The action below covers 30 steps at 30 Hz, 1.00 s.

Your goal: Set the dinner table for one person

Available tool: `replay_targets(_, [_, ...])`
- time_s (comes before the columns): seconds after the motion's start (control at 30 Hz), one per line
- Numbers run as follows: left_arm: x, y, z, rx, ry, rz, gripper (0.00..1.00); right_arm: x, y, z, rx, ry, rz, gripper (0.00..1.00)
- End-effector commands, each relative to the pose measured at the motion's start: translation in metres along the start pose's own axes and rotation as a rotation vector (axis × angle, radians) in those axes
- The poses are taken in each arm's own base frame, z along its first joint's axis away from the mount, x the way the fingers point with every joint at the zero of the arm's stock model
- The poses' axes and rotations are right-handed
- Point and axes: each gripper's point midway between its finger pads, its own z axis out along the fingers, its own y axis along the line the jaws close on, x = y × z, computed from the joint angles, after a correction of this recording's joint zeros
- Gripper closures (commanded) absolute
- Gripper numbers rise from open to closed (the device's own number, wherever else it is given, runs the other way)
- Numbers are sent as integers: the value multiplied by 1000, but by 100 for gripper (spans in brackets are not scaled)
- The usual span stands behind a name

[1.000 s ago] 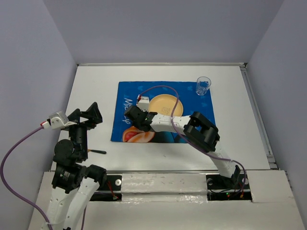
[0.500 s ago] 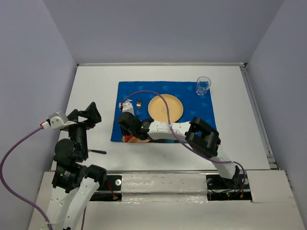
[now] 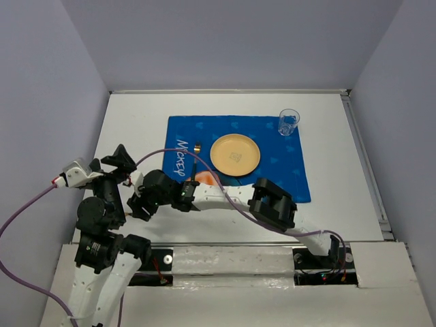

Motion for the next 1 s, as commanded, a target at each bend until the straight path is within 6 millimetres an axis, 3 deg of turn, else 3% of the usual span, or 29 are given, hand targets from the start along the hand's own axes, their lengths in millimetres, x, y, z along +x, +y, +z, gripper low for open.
replay_targets(0.0, [-12, 4, 4, -28, -66, -22, 1, -2, 5, 15, -101, 17, -89, 38])
replay_targets(0.03, [-11, 4, 5, -27, -62, -18, 1, 8, 4, 20, -104, 41, -80, 38])
replay_targets(0.37, [-13, 1, 3, -6, -65, -21, 1, 43, 7, 31, -99, 145, -86, 41])
replay_targets(0.47, [-14, 0, 2, -1, -67, -25, 1, 57, -4, 29, -23, 184, -133, 46])
replay_targets(0.6, [-15, -1, 1, 8, -70, -33, 1, 72, -17, 22, 65, 216, -158, 60])
replay_targets(0.63, [-14, -2, 2, 11, -69, -32, 1, 67, -18, 20, 79, 194, -158, 63])
replay_targets(0.67, [-15, -2, 1, 13, -70, -33, 1, 77, -20, 18, 85, 209, -155, 68])
replay_targets(0.83, [-16, -2, 1, 16, -72, -35, 1, 72, -24, 18, 118, 183, -135, 93])
replay_targets(0.93, [-14, -3, 2, 19, -67, -33, 1, 48, -16, 20, 99, 97, -91, 100])
replay_targets(0.97, [-14, -3, 2, 19, -66, -32, 1, 31, -9, 20, 77, 36, -69, 100])
